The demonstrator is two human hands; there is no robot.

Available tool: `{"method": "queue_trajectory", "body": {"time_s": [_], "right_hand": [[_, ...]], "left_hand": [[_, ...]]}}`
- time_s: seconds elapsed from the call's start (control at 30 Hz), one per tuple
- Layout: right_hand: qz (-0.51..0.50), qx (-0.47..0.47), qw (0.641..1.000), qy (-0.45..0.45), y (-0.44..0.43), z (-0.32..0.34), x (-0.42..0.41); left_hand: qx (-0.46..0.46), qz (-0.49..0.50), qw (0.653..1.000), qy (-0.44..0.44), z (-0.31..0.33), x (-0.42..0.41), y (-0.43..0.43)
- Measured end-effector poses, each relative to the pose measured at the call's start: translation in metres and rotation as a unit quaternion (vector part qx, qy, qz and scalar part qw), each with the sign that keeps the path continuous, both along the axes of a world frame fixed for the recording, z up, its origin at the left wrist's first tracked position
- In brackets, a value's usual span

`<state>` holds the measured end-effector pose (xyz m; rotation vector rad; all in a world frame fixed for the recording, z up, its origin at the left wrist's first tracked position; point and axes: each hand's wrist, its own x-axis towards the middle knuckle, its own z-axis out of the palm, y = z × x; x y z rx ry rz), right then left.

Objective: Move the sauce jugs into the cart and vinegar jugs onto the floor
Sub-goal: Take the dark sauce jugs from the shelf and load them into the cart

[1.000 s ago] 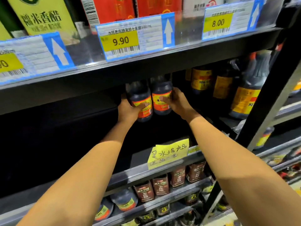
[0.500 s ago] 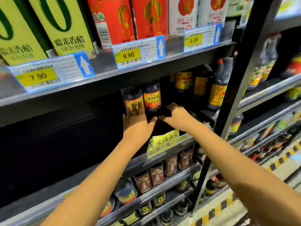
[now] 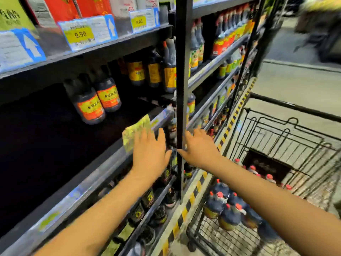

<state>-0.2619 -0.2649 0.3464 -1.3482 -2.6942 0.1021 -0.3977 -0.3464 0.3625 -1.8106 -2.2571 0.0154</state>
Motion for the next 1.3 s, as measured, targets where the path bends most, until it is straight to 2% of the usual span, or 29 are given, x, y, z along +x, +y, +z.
{"method": "queue_trajectory", "body": {"time_s": [0.17,0.33,0.5,0.63,0.77,0.9,1.03,1.2,1.3], "right_hand": [[-0.088,-0.088,0.992,-0.021,-0.035,-0.061,0.058],[-0.188,-0.194,0.962,-0.025,-0.056,-0.131,0.118],[-0.288,-0.264,0.92,0.042,-0.071,-0.199,0.172],[-0.331,-0.304,0.888,0.099,-0.063,-0.259,0.209],[-0.359,-0.328,0.854,0.183,-0.045,-0.293,0.23],[-0.382,-0.352,0.824,0.228,-0.023,-0.327,0.24],[-0.372,-0.38,0.805,0.264,-0.002,-0.361,0.245],[-0.37,-0.367,0.787,0.331,0.013,-0.377,0.245],[-0.358,-0.387,0.773,0.353,0.015,-0.392,0.243]], "left_hand": [[-0.066,-0.068,0.995,-0.037,-0.057,0.045,0.0],[-0.153,-0.138,0.976,-0.068,-0.128,0.097,0.011],[-0.244,-0.207,0.942,-0.096,-0.202,0.146,0.03],[-0.277,-0.259,0.917,-0.122,-0.259,0.167,0.051],[-0.321,-0.242,0.9,-0.171,-0.307,0.178,0.082],[-0.355,-0.186,0.88,-0.256,-0.347,0.184,0.107],[-0.313,-0.132,0.894,-0.293,-0.379,0.19,0.129],[-0.343,-0.123,0.898,-0.246,-0.404,0.189,0.149],[-0.364,-0.16,0.891,-0.219,-0.409,0.19,0.159]]}}
